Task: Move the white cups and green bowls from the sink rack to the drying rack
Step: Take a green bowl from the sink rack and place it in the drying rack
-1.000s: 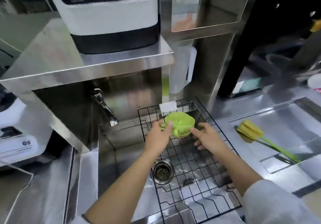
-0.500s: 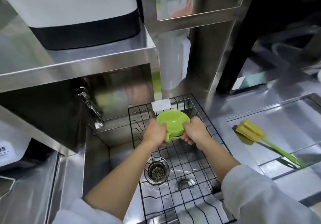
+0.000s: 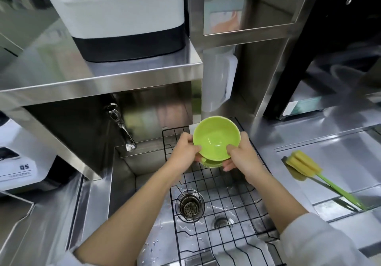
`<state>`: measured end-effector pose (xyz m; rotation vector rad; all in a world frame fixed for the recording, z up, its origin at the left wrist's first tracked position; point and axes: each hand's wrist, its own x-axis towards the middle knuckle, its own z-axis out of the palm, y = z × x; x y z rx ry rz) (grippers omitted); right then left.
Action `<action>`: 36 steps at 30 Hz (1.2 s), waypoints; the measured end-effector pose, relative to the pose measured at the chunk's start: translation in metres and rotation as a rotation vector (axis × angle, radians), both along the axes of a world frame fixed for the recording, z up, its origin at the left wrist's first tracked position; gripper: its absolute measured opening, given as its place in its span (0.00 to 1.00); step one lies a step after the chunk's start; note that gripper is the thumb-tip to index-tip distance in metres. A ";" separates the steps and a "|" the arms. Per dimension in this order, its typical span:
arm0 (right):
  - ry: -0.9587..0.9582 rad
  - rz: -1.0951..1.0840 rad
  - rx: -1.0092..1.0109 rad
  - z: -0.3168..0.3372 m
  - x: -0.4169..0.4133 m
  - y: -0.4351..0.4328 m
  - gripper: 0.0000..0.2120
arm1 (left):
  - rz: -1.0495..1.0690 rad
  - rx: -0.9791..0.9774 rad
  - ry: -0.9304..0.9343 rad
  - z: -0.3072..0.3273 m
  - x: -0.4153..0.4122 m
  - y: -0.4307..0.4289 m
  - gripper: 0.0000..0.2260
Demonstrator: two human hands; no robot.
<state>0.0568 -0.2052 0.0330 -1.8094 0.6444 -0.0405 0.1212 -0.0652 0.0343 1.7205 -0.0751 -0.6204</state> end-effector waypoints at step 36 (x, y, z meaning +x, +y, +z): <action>-0.363 0.855 0.383 0.131 -0.024 0.302 0.37 | 0.345 -0.448 -0.347 0.112 -0.090 0.344 0.50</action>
